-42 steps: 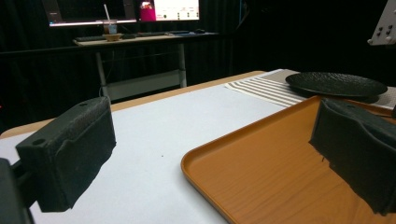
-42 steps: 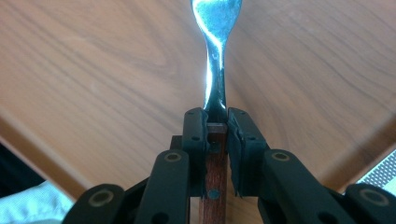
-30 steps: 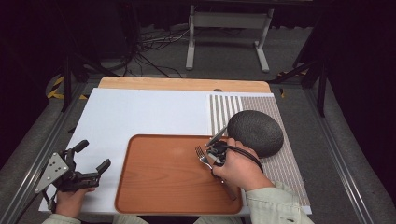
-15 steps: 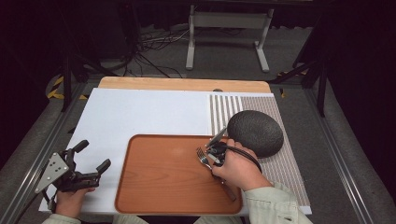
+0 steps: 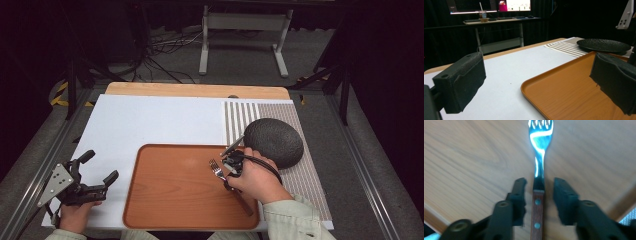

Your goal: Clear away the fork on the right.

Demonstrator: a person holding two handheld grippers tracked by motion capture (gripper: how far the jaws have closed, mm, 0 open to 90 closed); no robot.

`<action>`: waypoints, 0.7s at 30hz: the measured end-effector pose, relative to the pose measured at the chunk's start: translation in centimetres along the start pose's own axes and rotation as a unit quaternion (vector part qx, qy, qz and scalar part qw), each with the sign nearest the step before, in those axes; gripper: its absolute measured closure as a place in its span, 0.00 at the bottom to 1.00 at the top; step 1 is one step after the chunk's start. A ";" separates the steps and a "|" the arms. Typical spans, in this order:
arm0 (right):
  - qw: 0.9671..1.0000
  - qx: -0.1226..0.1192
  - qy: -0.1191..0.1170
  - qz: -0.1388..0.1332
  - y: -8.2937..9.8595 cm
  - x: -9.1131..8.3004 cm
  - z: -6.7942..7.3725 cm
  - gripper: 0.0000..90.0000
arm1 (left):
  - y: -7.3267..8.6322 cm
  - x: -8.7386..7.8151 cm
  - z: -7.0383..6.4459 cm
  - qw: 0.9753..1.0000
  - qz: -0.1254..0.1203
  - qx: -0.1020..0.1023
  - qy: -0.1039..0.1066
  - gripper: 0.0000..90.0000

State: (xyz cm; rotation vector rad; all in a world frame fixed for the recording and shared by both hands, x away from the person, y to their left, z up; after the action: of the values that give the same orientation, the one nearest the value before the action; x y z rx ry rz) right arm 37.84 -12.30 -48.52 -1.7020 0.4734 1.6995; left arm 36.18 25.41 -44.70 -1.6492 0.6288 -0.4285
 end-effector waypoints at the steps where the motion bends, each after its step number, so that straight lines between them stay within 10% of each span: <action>1: 1.000 -0.010 0.005 -0.014 -0.2 0.0 -0.1 0.52 | 0.0 0.0 0.0 1.000 0.000 0.000 0.000 0.01; 6: 0.994 -0.062 0.002 -0.092 -1.6 -0.3 -0.3 0.23 | 0.0 0.0 0.0 1.000 0.000 0.000 0.000 0.01; 12: 0.984 -0.116 0.013 -0.134 -2.5 -0.5 -0.3 0.24 | 0.0 0.0 0.0 1.000 0.000 0.000 0.000 0.01; 17: 0.965 -0.187 0.005 -0.185 -3.4 0.0 -0.4 0.57 | 0.0 0.0 0.0 1.000 0.000 -0.001 0.000 0.01; 21: 0.957 -0.198 -0.018 -0.212 -3.6 0.4 -0.3 0.79 | 0.0 0.0 0.0 1.000 0.000 -0.001 0.000 0.01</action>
State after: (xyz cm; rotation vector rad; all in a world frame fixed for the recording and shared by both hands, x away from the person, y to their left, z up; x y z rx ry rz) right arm 40.52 -9.84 -48.21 -1.8755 -0.2595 1.5658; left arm 36.20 25.40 -44.74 -1.6513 0.6300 -0.4277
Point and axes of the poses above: each handheld gripper's, and its own axes: x roughly forward along the jaws, y roughly out of its underside, z roughly to its left, the point moved 8 cm from there along x, roughly forward along the jaws, and after that the axes turned 12 degrees about -x, right-handed, at the moved point
